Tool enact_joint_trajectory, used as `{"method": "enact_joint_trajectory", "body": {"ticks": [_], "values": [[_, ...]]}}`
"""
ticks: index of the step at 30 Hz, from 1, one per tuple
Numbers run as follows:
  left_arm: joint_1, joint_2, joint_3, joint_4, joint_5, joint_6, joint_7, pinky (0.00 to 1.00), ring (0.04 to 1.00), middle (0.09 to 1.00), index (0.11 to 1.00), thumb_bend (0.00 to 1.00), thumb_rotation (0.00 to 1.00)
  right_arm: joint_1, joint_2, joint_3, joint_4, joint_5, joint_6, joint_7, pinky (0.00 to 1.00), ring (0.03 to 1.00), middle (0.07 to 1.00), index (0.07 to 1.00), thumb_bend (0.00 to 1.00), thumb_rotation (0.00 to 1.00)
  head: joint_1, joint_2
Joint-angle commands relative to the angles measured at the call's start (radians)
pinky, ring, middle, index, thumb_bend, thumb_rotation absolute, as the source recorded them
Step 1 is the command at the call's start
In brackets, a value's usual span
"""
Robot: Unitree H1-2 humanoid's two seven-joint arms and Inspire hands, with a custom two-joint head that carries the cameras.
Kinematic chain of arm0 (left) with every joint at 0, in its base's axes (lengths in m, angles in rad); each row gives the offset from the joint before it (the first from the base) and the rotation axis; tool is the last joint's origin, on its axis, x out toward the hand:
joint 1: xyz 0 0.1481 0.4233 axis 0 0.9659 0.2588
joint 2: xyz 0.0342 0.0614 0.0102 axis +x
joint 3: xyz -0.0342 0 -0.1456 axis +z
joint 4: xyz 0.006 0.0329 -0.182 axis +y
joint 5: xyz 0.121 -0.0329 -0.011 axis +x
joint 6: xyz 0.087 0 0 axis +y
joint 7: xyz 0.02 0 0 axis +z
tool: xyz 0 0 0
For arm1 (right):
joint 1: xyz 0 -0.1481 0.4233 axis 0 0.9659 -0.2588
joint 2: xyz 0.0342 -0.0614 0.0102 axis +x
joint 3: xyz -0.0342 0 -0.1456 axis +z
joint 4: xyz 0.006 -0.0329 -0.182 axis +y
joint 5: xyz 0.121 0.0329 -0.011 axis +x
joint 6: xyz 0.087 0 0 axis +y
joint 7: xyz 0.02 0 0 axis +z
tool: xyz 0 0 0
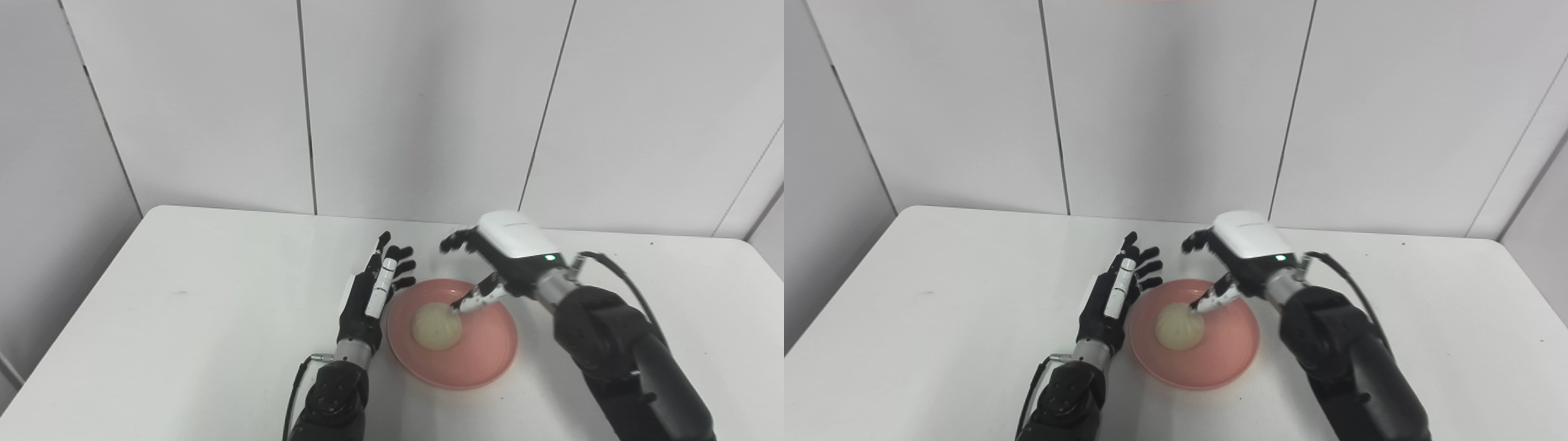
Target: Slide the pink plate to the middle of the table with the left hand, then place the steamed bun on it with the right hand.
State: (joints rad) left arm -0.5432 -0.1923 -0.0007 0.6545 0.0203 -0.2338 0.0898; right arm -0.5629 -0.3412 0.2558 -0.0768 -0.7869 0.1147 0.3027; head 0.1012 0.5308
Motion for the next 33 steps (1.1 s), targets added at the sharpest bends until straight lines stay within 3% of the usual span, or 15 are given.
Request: {"method": "enact_joint_trajectory", "body": {"ticks": [1,2,6,8,12,15,16,21,24,29,33], "values": [[0.032,0.000,-0.008,0.047,0.040,-0.037,0.057,0.86,0.876,0.932,0.915,0.78,0.87,-0.004,0.037,-0.052,0.011,0.074,-0.082,-0.132,0.53,0.658,0.732,0.696,0.93,0.44,-0.001,0.000],[0.033,0.002,-0.014,0.051,0.057,-0.053,0.073,0.87,0.877,0.932,0.912,0.77,0.87,0.008,0.054,-0.075,0.029,0.107,-0.097,-0.167,0.53,0.657,0.733,0.699,0.92,0.46,-0.005,0.000],[0.044,0.009,-0.036,0.039,0.104,-0.071,0.118,0.95,0.940,0.950,0.928,0.70,0.90,0.048,0.142,-0.171,0.092,0.273,-0.104,-0.251,0.58,0.687,0.747,0.734,0.83,0.88,-0.020,-0.001],[0.047,0.016,-0.046,0.033,0.122,-0.073,0.134,0.99,0.987,0.986,0.951,0.68,0.93,0.054,0.196,-0.230,0.151,0.408,-0.139,-0.276,0.62,0.716,0.771,0.767,0.83,0.97,-0.028,-0.002],[0.063,0.023,-0.050,0.003,0.133,-0.054,0.148,1.00,0.999,0.999,0.965,0.66,0.94,0.051,0.280,-0.335,0.268,0.635,-0.205,-0.305,0.71,0.762,0.820,0.821,0.85,1.00,-0.049,-0.001],[0.071,0.028,-0.044,-0.017,0.127,-0.035,0.144,1.00,1.000,1.000,0.968,0.65,0.93,0.049,0.313,-0.379,0.327,0.708,-0.237,-0.339,0.75,0.802,0.854,0.850,0.89,1.00,-0.079,0.000],[0.074,0.031,-0.041,-0.025,0.120,-0.024,0.137,1.00,1.000,1.000,0.977,0.65,0.94,0.049,0.321,-0.392,0.352,0.725,-0.250,-0.352,0.79,0.831,0.873,0.868,0.86,1.00,-0.093,0.000],[0.084,0.053,-0.036,-0.063,0.112,0.015,0.114,1.00,1.000,1.000,0.989,0.64,0.98,0.054,0.340,-0.427,0.442,0.775,-0.291,-0.406,0.88,0.887,0.906,0.905,0.81,1.00,-0.157,0.002],[0.088,0.067,-0.031,-0.078,0.095,0.017,0.093,1.00,1.000,1.000,0.990,0.65,0.99,0.067,0.347,-0.434,0.483,0.783,-0.325,-0.441,0.88,0.887,0.913,0.917,0.81,1.00,-0.199,0.004],[0.093,0.088,-0.031,-0.101,0.064,0.036,0.054,1.00,0.997,0.994,1.000,0.68,0.99,0.103,0.351,-0.438,0.546,0.796,-0.407,-0.477,0.90,0.909,0.938,0.969,0.76,1.00,-0.221,0.011],[0.097,0.091,-0.034,-0.115,0.058,0.044,0.054,1.00,1.000,1.000,1.000,0.69,0.99,0.127,0.357,-0.429,0.521,0.806,-0.397,-0.484,0.90,0.894,0.929,0.951,0.73,1.00,-0.214,0.022]]}}
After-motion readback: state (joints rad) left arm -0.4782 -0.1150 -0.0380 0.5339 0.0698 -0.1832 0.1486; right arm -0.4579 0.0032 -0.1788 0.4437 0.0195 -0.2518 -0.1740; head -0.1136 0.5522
